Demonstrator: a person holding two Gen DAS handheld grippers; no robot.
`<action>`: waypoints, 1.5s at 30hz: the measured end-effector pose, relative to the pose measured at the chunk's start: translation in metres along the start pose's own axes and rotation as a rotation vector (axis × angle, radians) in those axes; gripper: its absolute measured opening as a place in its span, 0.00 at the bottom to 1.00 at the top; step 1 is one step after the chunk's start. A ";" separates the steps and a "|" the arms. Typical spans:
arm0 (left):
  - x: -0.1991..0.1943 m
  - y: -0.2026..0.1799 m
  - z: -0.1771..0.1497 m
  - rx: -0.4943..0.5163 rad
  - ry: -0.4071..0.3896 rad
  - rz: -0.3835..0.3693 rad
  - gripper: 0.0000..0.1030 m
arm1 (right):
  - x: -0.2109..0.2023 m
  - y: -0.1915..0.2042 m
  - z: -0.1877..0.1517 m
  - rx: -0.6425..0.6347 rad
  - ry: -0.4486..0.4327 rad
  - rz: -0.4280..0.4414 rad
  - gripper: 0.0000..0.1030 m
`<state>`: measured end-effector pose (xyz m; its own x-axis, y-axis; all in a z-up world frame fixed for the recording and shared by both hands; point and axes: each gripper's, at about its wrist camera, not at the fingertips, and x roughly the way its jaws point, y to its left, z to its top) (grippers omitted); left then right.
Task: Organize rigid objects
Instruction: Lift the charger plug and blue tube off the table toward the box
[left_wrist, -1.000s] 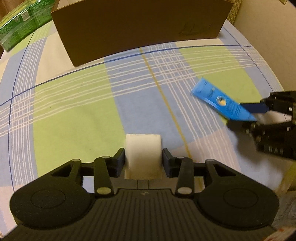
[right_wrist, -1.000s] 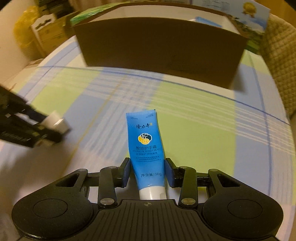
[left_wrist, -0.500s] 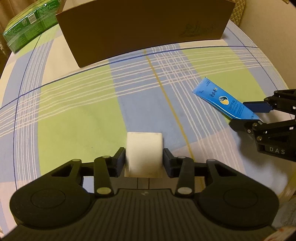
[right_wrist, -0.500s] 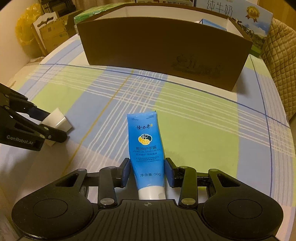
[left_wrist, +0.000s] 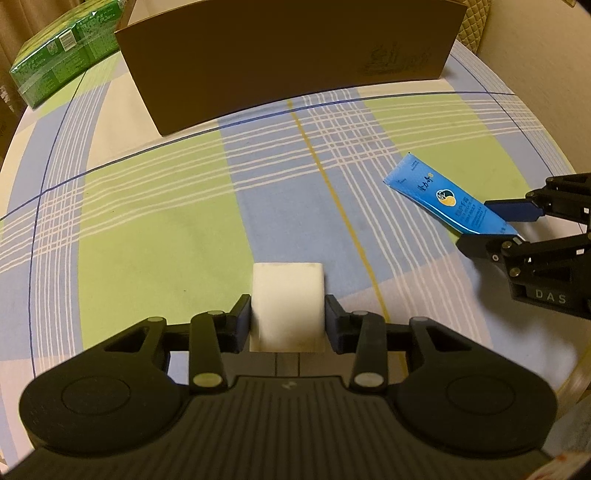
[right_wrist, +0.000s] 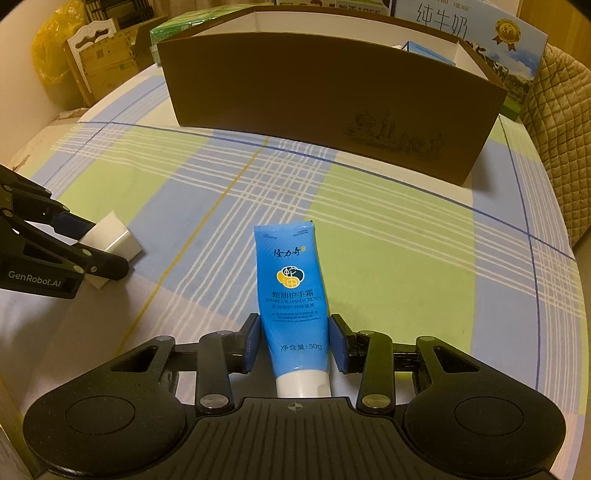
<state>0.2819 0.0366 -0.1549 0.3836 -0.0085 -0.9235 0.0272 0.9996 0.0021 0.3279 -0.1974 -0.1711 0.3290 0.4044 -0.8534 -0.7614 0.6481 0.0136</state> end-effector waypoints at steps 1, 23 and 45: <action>0.000 0.000 0.000 0.000 0.000 0.000 0.35 | 0.000 0.000 0.000 0.000 0.001 -0.001 0.35; -0.012 0.000 0.002 0.000 -0.015 0.002 0.35 | -0.004 -0.001 0.008 0.048 0.028 0.053 0.33; -0.074 0.014 0.047 -0.007 -0.171 -0.004 0.35 | -0.049 -0.005 0.055 0.127 -0.117 0.105 0.33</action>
<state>0.2976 0.0499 -0.0684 0.5348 -0.0167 -0.8448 0.0231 0.9997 -0.0051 0.3465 -0.1847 -0.1005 0.3199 0.5419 -0.7772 -0.7206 0.6717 0.1718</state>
